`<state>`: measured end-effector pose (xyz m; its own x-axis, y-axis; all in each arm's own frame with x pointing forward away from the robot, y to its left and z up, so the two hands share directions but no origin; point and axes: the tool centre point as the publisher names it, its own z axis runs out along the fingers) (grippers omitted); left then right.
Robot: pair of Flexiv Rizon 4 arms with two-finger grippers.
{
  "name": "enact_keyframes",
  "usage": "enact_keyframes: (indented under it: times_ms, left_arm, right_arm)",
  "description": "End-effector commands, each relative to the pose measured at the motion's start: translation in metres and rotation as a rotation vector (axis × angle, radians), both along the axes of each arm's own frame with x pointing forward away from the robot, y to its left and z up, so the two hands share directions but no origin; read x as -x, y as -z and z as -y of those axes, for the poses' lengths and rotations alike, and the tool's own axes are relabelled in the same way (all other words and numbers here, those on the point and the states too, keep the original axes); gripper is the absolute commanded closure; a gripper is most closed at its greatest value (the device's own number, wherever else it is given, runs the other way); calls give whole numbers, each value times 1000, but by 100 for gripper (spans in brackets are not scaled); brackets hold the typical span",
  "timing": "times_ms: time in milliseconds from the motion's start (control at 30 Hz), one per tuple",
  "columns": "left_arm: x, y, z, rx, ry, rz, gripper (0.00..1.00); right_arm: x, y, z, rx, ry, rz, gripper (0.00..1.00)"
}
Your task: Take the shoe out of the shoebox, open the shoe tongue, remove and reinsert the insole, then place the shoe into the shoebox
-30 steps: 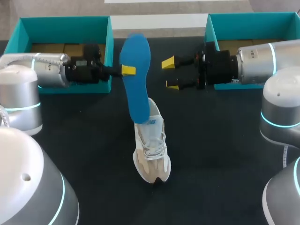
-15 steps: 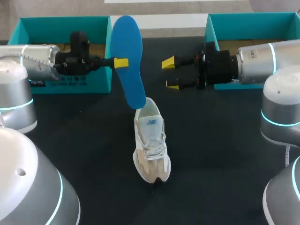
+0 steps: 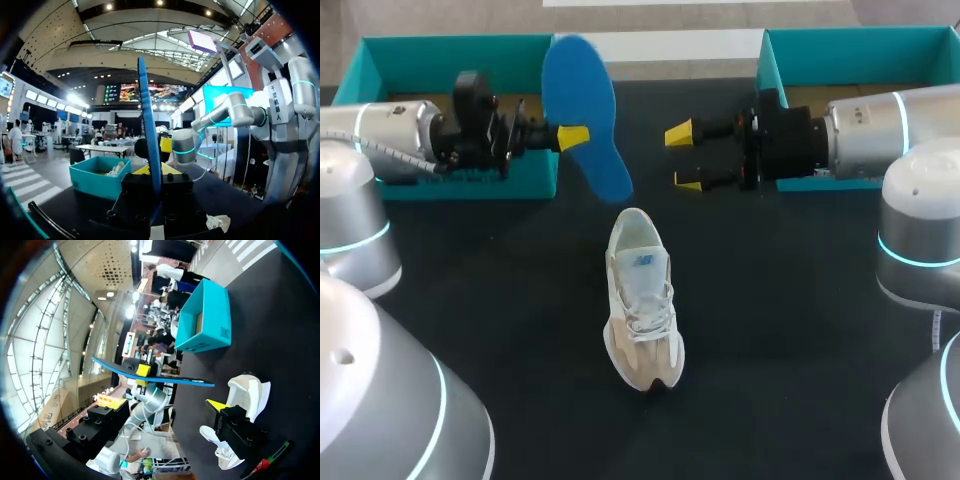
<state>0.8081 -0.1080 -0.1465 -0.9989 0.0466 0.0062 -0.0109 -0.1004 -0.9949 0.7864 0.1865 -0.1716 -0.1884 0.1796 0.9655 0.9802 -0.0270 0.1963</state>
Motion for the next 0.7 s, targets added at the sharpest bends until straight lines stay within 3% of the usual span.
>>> enact_keyframes:
  times_ms: [33, 700]
  left_arm:
    - [2, 6, -1, -42, -104, 671, 100]
    - [1, 5, -1, -62, -114, 675, 100]
  right_arm:
    - [0, 0, -2, 2, 3, -1, 0]
    - [0, 0, -2, 2, 3, -1, 0]
